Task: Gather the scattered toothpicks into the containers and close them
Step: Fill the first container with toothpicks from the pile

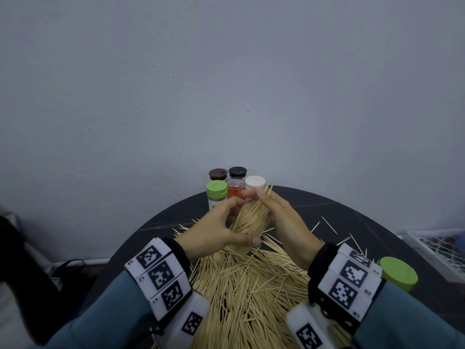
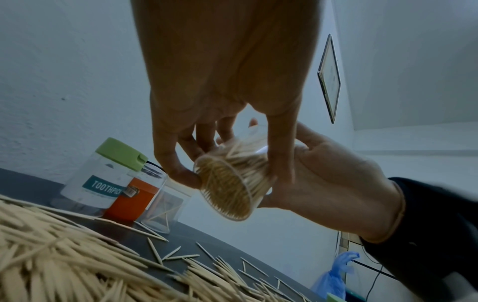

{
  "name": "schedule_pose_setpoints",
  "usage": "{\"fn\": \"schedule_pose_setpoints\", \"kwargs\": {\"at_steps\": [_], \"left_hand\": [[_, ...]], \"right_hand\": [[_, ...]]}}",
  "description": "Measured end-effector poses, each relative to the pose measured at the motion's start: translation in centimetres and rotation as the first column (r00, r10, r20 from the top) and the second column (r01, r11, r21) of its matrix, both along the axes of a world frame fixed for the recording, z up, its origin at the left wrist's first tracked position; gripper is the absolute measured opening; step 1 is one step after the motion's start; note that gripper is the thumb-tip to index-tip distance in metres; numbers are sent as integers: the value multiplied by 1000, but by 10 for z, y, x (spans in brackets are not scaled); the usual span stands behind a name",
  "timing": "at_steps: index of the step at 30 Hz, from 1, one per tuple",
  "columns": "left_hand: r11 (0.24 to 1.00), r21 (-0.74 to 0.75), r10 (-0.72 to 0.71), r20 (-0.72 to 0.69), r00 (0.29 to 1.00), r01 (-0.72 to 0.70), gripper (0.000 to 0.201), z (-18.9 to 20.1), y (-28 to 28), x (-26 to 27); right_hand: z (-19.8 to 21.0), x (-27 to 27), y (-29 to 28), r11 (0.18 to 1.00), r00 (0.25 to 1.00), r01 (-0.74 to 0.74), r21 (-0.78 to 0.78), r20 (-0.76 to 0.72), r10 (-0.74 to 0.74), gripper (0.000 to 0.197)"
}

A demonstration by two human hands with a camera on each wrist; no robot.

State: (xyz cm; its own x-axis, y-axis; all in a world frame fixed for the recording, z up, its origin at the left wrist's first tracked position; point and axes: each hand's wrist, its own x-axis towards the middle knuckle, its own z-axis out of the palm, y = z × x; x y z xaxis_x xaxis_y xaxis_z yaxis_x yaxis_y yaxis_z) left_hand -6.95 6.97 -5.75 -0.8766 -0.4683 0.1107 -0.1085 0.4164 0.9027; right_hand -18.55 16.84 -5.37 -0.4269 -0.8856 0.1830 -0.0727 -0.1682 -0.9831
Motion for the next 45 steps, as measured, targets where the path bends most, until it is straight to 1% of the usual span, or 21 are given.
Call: {"fn": "schedule_pose_setpoints", "kwargs": {"at_steps": [2, 6, 9, 11, 13, 15, 18, 21, 24, 30, 33, 36, 38, 41, 43, 45], "left_hand": [[1000, -16, -14, 25, 1000, 15, 60, 0, 0, 0], [999, -29, -32, 56, 998, 34, 65, 0, 1, 1], [999, 7, -44, 10, 999, 44, 69, 2, 3, 1], [999, 30, -22, -15, 1000, 22, 64, 3, 3, 2], [1000, 22, -6, -8, 1000, 7, 57, 4, 1, 2], [1000, 7, -2, 10, 1000, 2, 56, 4, 1, 3], [1000, 10, 10, 11, 1000, -10, 56, 3, 1, 2], [1000, 2, 12, 15, 1000, -13, 56, 3, 0, 2], [1000, -1, 18, 13, 1000, -18, 57, 3, -1, 2], [999, -13, 36, 11, 999, -36, 58, 1, -2, 2], [999, -25, 38, 15, 999, -37, 58, 1, -3, 2], [999, -23, 36, 20, 999, -36, 59, 0, -3, 1], [999, -26, 39, 19, 999, -39, 59, 0, -3, 1], [998, -31, 47, 23, 999, -46, 59, 1, -3, 1], [998, -31, 49, 28, 998, -48, 59, 2, -3, 0], [998, -36, 50, 30, 998, -49, 59, 3, -3, 0]], "right_hand": [[2, -3, 0, 999, 999, 45, -6, -28, -45, 42], [-1, -6, 1, 997, 996, 79, -5, -46, -79, 44], [-9, -4, 0, 998, 994, 50, 37, -100, -46, 38], [-12, -1, 0, 998, 994, 12, 58, -113, -5, 35], [-10, -1, -1, 998, 997, -7, 60, -70, 11, 37], [-7, -3, 0, 998, 999, -3, 66, -40, 6, 38], [-9, -8, -1, 988, 996, -26, 151, -79, 38, 34], [-12, -10, -2, 974, 996, -39, 225, -64, 55, 35], [-11, -11, -3, 975, 997, -39, 220, -60, 54, 39], [-9, -13, 0, 970, 997, -32, 242, -64, 49, 36], [-8, -13, 2, 959, 993, -52, 278, -87, 79, 34], [-9, -15, 1, 958, 993, -37, 286, -97, 67, 37], [-7, -18, 1, 959, 991, -7, 282, -125, 44, 41], [-3, -26, 0, 953, 984, 43, 300, -176, 11, 39], [-5, -34, -1, 927, 969, 75, 368, -245, 19, 35], [-6, -43, -3, 866, 925, 105, 489, -368, 96, 34]]}}
